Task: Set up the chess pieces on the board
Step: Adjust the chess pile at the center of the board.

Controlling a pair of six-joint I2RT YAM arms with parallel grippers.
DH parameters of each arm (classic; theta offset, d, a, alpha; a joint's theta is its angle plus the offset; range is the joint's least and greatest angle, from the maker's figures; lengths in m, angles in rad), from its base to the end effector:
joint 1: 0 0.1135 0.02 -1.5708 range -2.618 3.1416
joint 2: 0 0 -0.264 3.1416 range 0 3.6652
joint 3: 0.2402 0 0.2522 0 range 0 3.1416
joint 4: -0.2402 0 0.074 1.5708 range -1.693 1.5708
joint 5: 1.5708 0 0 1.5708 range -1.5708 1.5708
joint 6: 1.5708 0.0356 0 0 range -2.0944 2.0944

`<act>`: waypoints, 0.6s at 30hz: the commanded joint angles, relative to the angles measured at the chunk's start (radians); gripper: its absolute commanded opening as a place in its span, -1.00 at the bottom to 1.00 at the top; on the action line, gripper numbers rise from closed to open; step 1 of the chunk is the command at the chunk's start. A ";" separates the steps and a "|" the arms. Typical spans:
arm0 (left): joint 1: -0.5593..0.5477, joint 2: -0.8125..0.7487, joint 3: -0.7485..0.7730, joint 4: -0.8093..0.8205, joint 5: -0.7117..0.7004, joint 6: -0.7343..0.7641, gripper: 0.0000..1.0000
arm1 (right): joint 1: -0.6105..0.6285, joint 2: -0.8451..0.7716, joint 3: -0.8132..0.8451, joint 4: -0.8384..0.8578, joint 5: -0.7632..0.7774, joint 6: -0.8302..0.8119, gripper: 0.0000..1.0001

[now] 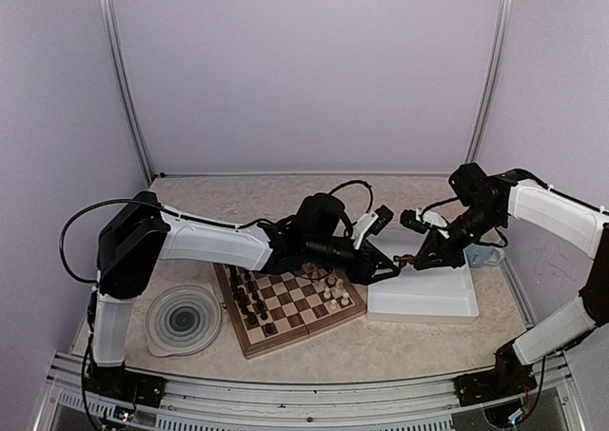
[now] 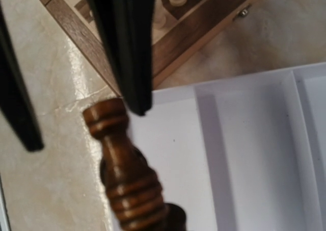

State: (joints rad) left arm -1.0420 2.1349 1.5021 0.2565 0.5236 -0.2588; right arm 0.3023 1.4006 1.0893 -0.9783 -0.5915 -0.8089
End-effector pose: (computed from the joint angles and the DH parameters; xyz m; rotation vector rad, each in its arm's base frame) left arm 0.2327 -0.4335 0.2016 1.1647 1.8097 -1.3234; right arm 0.2381 0.0950 0.2563 -1.4918 2.1867 0.6863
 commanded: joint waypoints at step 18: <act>0.005 0.048 0.082 0.047 0.016 0.000 -0.57 | -0.011 -0.046 -0.019 -0.017 -0.038 -0.006 -0.78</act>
State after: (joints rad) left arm -1.0389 2.1536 1.5475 0.2771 0.5205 -0.2626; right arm 0.3019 1.3830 1.0878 -0.9779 -0.6067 -0.7948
